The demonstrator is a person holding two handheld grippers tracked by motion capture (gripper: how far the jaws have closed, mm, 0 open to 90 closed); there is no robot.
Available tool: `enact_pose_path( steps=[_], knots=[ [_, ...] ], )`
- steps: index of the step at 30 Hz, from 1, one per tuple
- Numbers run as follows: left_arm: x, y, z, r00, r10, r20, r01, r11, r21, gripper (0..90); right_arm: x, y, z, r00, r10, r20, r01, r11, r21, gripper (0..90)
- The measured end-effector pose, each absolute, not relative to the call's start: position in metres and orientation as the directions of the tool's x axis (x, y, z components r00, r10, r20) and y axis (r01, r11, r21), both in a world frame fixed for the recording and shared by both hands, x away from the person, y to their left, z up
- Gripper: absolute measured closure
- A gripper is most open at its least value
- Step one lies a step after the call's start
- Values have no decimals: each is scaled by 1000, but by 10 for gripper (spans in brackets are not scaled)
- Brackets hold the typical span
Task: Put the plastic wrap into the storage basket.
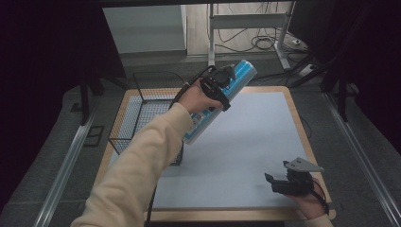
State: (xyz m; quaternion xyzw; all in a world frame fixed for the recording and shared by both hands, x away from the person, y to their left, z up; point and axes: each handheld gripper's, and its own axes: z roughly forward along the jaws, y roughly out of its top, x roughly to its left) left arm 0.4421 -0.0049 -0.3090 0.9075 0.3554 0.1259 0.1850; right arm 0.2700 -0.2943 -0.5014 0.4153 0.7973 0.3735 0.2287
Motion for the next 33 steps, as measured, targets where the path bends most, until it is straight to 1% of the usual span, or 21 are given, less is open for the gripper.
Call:
enact_pose_path(
  steps=[12, 27, 33],
  knots=[
    [452, 11, -306, 687, 717, 118, 616, -660, 430, 317, 271, -294, -503, -553, 831, -59, 492, 383, 782, 158],
    [461, 31, -308, 656, 743, 133, 647, -645, 408, 317, 271, -294, -503, -553, 831, -59, 493, 383, 781, 159],
    [467, 43, -311, 628, 765, 144, 669, -625, 402, 317, 271, -294, -502, -553, 831, -61, 492, 384, 781, 159]
  ],
)
